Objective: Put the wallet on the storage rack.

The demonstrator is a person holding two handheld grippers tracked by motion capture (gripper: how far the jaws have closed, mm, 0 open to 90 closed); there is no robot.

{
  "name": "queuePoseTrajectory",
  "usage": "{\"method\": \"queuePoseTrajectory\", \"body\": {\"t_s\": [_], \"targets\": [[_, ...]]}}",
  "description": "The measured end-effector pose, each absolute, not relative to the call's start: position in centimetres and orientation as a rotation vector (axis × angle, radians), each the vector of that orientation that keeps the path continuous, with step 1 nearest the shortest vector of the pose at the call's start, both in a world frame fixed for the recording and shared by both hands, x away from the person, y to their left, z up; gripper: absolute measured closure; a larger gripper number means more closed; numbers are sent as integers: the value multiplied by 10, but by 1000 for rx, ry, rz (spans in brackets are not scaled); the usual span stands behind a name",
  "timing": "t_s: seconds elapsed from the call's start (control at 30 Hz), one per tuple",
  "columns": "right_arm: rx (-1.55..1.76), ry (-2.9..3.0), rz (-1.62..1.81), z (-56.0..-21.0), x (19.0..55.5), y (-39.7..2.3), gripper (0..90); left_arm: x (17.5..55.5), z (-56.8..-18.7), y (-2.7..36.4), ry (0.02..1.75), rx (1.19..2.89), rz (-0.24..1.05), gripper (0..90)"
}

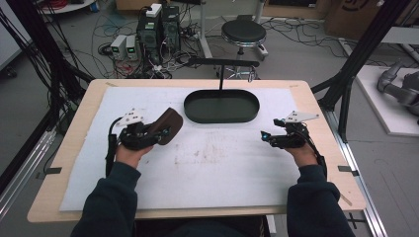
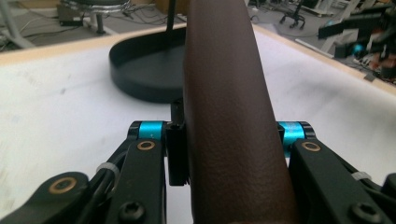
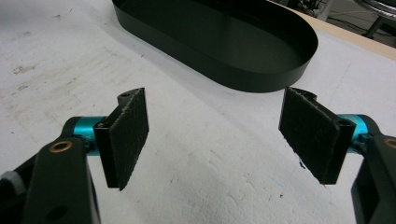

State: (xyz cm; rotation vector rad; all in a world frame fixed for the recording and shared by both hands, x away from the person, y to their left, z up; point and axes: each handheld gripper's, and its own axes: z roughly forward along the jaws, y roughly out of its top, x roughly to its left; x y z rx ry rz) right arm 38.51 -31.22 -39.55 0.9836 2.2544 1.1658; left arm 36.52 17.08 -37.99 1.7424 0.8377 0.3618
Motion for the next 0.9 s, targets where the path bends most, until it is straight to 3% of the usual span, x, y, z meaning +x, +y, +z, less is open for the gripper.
{"method": "queuePoseTrajectory", "body": {"t_s": [0.4, 0.9], "targets": [[1000, 2243, 1211, -396, 388, -318, 246, 439, -350, 113, 793, 1806, 324, 640], [1003, 2233, 1247, -396, 390, -321, 246, 510, -374, 51, 836, 1852, 240, 639]]}}
